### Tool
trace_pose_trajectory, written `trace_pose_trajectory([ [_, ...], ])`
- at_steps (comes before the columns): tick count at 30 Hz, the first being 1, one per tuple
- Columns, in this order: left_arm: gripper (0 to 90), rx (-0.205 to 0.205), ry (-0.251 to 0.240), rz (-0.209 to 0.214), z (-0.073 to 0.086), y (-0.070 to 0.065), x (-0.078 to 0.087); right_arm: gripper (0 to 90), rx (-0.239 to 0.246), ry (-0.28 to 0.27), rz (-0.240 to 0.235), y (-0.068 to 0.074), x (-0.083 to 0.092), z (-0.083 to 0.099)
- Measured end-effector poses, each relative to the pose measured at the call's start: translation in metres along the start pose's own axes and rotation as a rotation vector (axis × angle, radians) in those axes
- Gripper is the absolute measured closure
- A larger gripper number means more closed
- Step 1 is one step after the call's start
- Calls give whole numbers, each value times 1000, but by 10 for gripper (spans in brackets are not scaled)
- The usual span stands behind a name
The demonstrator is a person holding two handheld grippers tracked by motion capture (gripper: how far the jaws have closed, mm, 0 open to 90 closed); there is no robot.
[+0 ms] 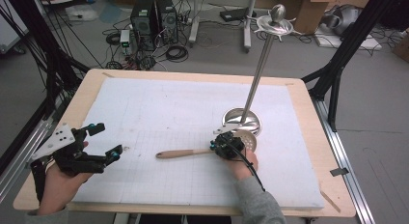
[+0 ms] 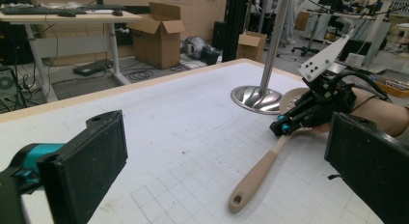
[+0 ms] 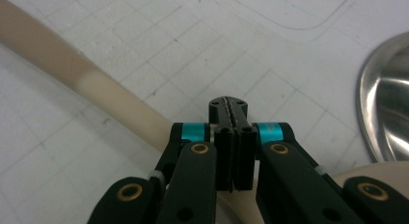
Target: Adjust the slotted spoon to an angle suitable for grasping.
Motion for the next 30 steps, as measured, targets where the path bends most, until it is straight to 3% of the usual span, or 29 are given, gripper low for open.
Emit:
trace_pose_trajectory([
  [15,17,-10,9,15,-1,-3,-6,900,-22,-14,6,-20,24,23],
  [30,17,-16,8,29,-2,-6,-12,900,-49,-23,42,-34,49,48],
])
Point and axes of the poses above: each handheld gripper's, and its own axes: x roughly backward along the jaws, z roughly out of its underside, y roughly to its left, the point moved 3 cm from there along -x, roughly forward along the jaws, and after that the axes turned 15 degrees about -x, right-handed, at the moved point
